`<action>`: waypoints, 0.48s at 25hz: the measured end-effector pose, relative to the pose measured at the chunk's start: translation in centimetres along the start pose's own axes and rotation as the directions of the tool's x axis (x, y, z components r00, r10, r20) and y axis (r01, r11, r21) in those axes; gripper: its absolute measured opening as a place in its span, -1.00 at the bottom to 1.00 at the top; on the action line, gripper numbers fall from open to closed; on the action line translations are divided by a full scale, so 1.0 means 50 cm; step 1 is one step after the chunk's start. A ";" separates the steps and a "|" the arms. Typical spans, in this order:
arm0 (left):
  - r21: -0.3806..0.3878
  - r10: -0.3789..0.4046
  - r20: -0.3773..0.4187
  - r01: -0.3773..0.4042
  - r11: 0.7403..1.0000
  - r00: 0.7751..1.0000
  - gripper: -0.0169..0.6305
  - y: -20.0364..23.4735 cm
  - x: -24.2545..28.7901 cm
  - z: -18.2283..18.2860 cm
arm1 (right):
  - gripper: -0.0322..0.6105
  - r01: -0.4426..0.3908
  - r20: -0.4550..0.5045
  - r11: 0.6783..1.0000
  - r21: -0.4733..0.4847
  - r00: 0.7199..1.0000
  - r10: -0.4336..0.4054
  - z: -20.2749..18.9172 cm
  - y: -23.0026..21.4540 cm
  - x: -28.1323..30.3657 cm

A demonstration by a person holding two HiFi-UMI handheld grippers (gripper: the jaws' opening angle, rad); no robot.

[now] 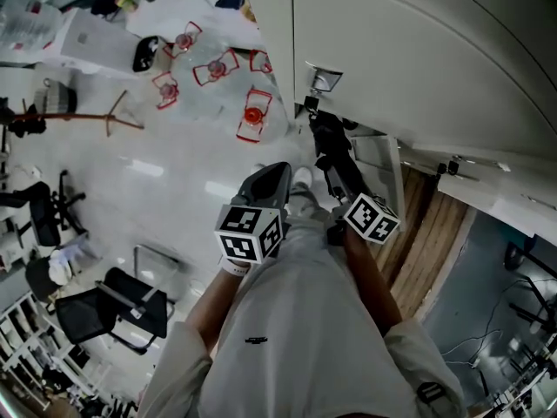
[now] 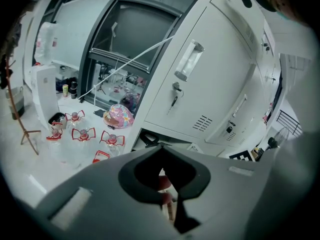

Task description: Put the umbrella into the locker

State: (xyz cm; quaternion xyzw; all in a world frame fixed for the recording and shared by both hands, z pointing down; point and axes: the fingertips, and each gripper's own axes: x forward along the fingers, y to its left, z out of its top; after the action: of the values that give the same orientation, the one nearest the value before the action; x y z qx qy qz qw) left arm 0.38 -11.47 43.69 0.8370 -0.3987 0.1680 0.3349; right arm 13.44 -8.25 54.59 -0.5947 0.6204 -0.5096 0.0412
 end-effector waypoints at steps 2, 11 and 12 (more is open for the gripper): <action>0.000 -0.001 -0.008 0.001 1.000 1.000 -0.89 0.002 0.004 -0.007 | -0.05 -0.002 0.008 1.000 -0.008 1.000 0.002 0.002 0.004 0.008; 0.005 -0.010 -0.019 0.010 1.000 1.000 -0.89 0.018 0.032 -0.017 | -0.05 0.011 0.042 1.000 -0.013 0.999 -0.011 0.012 0.001 0.039; 0.004 -0.008 -0.020 0.008 1.000 1.000 -0.89 0.022 0.035 -0.020 | -0.05 0.014 0.046 1.000 -0.011 0.999 -0.014 0.012 -0.001 0.043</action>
State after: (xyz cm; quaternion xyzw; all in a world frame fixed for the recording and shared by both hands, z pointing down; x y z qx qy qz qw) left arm 0.61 -12.26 45.85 0.8376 -0.3915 0.1758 0.3380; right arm 13.24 -10.27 55.52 -0.6108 0.6181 -0.4925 0.0484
